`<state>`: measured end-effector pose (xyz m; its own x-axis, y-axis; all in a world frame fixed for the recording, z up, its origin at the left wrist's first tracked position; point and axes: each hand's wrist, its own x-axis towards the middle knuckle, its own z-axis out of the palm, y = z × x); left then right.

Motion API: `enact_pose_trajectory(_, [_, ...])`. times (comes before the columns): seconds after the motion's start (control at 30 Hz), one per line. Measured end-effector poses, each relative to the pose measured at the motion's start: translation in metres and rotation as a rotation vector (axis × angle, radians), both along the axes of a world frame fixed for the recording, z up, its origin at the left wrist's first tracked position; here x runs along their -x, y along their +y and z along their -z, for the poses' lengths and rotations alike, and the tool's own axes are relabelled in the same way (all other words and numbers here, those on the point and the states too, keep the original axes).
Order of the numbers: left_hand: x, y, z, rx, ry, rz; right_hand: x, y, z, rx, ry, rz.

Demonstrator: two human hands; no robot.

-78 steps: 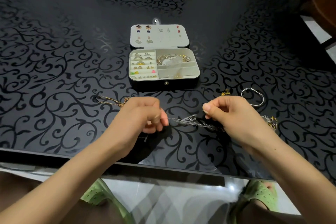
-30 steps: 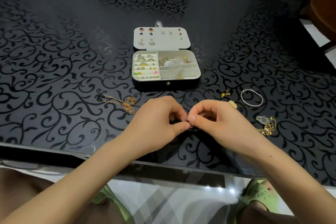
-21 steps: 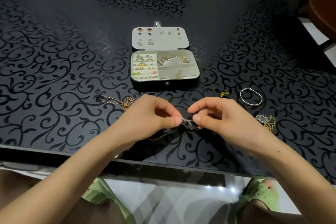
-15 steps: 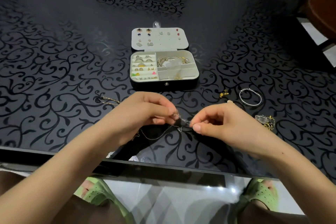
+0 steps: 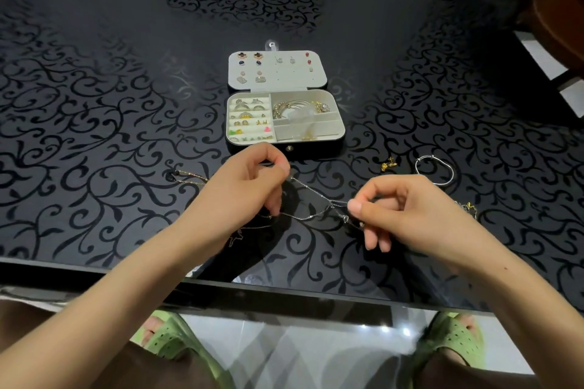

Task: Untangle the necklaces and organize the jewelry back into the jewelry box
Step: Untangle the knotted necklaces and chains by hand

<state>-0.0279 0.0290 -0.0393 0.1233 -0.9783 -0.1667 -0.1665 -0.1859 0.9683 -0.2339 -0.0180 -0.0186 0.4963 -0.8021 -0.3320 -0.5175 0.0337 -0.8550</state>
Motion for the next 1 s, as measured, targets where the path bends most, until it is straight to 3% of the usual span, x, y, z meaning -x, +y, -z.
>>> enact_pose_trajectory(0.17, [-0.002,0.005,-0.002,0.105,0.037,-0.032,0.000,-0.002,0.002,-0.017,0.032,0.192])
enact_pose_trajectory(0.4, [-0.008,0.009,-0.005,0.231,0.123,-0.149,0.000,-0.001,0.014,0.194,0.329,0.148])
enact_pose_trajectory(0.57, [-0.008,0.003,-0.008,0.228,0.106,-0.121,-0.001,-0.002,0.012,0.250,0.238,0.166])
enact_pose_trajectory(0.77, [-0.006,-0.008,-0.008,0.175,0.112,-0.144,0.001,0.000,-0.008,0.159,-0.023,0.109])
enact_pose_trajectory(1.0, [0.000,-0.015,-0.014,0.181,0.218,-0.155,0.011,0.009,-0.009,0.555,0.344,0.022])
